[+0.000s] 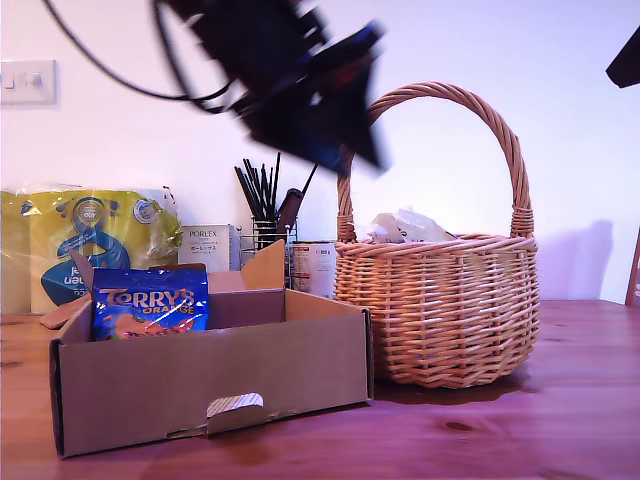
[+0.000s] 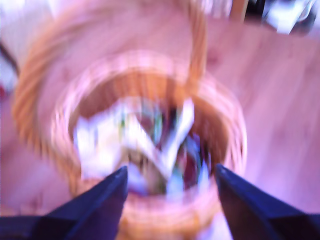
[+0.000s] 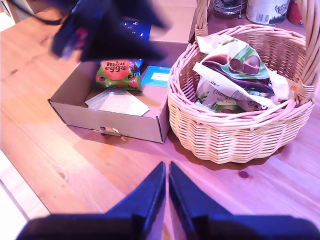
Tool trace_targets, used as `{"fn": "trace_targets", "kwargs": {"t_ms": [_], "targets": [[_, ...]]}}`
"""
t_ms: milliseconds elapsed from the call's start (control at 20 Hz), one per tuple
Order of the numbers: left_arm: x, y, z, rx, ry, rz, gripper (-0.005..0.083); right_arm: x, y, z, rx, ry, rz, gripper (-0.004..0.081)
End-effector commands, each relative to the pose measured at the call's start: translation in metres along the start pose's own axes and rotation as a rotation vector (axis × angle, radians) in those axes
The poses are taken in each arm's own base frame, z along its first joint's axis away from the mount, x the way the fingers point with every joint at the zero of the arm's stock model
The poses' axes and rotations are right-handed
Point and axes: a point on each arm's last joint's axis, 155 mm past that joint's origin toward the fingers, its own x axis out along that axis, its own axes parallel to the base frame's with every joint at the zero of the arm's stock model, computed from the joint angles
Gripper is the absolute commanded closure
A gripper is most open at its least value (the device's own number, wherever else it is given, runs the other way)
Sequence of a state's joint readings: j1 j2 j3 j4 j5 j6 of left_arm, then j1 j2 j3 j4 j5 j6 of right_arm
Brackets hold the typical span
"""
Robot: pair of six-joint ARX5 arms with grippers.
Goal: Move the bags of Easter eggs from the cardboard box on the left into the woven basket on the right side.
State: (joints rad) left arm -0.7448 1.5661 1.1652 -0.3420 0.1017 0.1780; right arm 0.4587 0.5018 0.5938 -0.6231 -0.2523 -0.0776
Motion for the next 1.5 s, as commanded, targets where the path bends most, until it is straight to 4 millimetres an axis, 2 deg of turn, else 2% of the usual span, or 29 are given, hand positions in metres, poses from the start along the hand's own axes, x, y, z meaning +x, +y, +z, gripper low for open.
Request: {"fn": "trace_targets", "kwargs": {"t_ms": [0,100,250,400,550,700,750,800,850,900,950,1100,1450], "targets": [[-0.001,0.022,-0.022,-0.008,0.069,0.033,0.0792,-0.001,0.000,0.003,-0.003,-0.009,0.000,0.0782],[-0.006,0.049,-0.039,-0.035,0.117,0.071,0.0791,-0.001,0.000,0.003,-0.003,-0.009,0.000,0.0782],[-0.016,0.093,-0.053,-0.017,0.135,0.129,0.0793,-0.001,0.000,0.003,-0.003,-0.009,-0.001,0.0782],[-0.028,0.124,-0.056,0.020,0.076,0.092,0.0793,-0.001,0.000,0.003,-0.003,-0.008,-0.001,0.0782],[-0.040,0.145,-0.063,-0.048,0.034,0.064,0.0792,-0.001,0.000,0.003,-0.006,-0.009,-0.001,0.0782],[-0.047,0.163,-0.068,-0.038,0.029,0.101,0.0786,-0.001,0.000,0.003,-0.010,-0.009,-0.001,0.0782],[-0.048,0.166,-0.068,-0.036,0.021,0.098,0.0730,-0.001,0.000,0.003,-0.010,-0.009,-0.001,0.0782],[-0.049,0.166,-0.067,-0.003,0.011,0.087,0.0576,-0.001,0.000,0.003,-0.010,-0.009,-0.001,0.0782],[-0.048,0.169,-0.065,0.077,0.004,0.095,0.0383,-0.001,0.000,0.003,-0.010,-0.009,-0.001,0.0782],[-0.047,0.173,-0.061,0.134,-0.011,0.108,0.0246,-0.001,0.000,0.003,-0.010,-0.009,-0.001,0.0782],[-0.046,0.176,-0.057,0.178,-0.024,0.119,0.0209,-0.001,0.000,0.003,-0.010,-0.009,-0.001,0.0782],[-0.037,0.180,-0.058,0.216,-0.029,0.120,0.0210,-0.001,0.000,0.003,-0.010,-0.009,-0.001,0.0782],[-0.006,0.187,-0.096,0.170,0.051,0.073,0.0210,-0.001,0.000,0.003,-0.010,-0.009,-0.001,0.0782]]}}
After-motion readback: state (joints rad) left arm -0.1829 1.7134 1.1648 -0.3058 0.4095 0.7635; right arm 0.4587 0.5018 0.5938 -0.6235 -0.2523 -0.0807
